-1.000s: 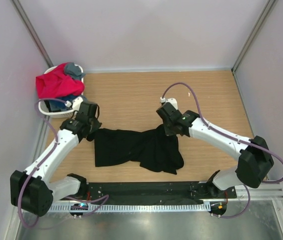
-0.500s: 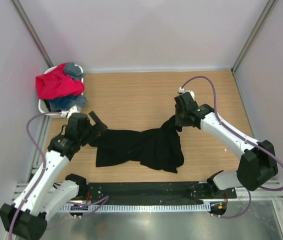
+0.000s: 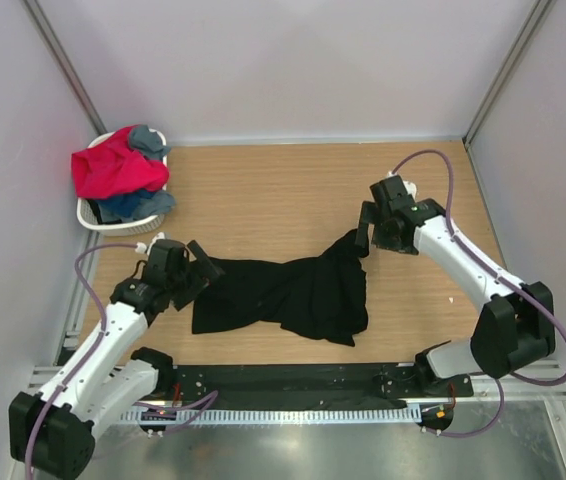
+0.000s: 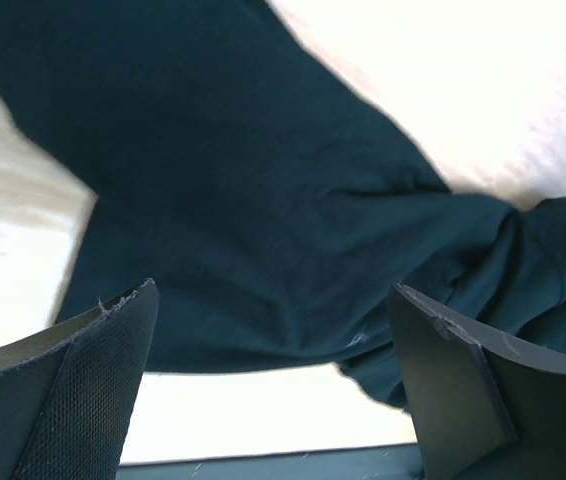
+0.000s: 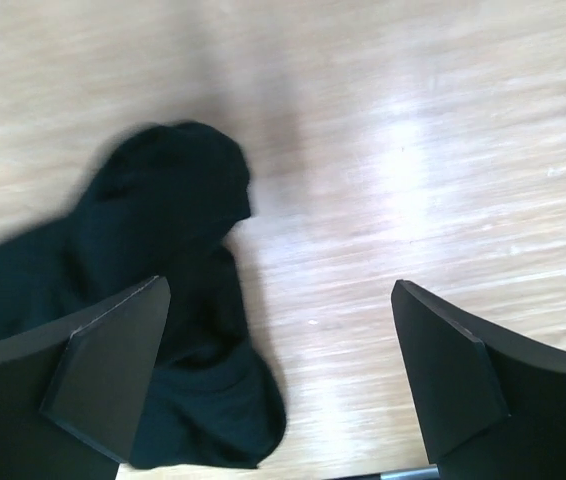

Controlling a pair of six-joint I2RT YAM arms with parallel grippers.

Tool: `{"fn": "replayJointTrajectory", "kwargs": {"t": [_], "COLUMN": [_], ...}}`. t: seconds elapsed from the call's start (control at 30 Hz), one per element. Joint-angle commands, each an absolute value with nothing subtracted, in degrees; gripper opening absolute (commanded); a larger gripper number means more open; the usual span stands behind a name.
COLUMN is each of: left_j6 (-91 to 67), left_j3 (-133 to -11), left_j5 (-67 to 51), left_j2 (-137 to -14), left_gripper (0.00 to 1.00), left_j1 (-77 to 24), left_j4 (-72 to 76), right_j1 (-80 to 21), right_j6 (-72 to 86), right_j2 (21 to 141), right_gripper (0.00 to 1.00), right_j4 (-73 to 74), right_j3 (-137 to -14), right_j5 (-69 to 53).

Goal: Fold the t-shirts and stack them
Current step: Flatten the tshirt out

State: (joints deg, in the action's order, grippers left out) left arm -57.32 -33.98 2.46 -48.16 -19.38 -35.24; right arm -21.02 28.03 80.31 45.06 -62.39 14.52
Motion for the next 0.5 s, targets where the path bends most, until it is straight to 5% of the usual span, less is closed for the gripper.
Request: {"fn": "replayJointTrajectory", "kwargs": {"t": [0.0, 0.23, 0.47], "left_j6": [-58.62, -57.75, -60.90], "left_j3": [-33.92, -36.38, -36.83], "left_j5": [1.32, 2.02, 9.65], "left_j2": [-51.32, -61.42, -63.02], "left_gripper": [0.96, 0.92, 0.87], "left_j1": [-19.16, -19.16, -19.16], "left_j4": [-26.30, -24.52, -30.66], "right_j1": [-21.36, -35.40, -51.23], "right_j6": [28.92, 35.32, 40.17], "right_j2": [75.50, 70.22, 81.73], "right_gripper": [1.00, 1.00, 0.97], "right_j4": [50.61, 44.48, 42.80], "right_j3": [-72.50, -68.03, -66.01], "right_j5": [16.01, 14.41, 16.69]}}
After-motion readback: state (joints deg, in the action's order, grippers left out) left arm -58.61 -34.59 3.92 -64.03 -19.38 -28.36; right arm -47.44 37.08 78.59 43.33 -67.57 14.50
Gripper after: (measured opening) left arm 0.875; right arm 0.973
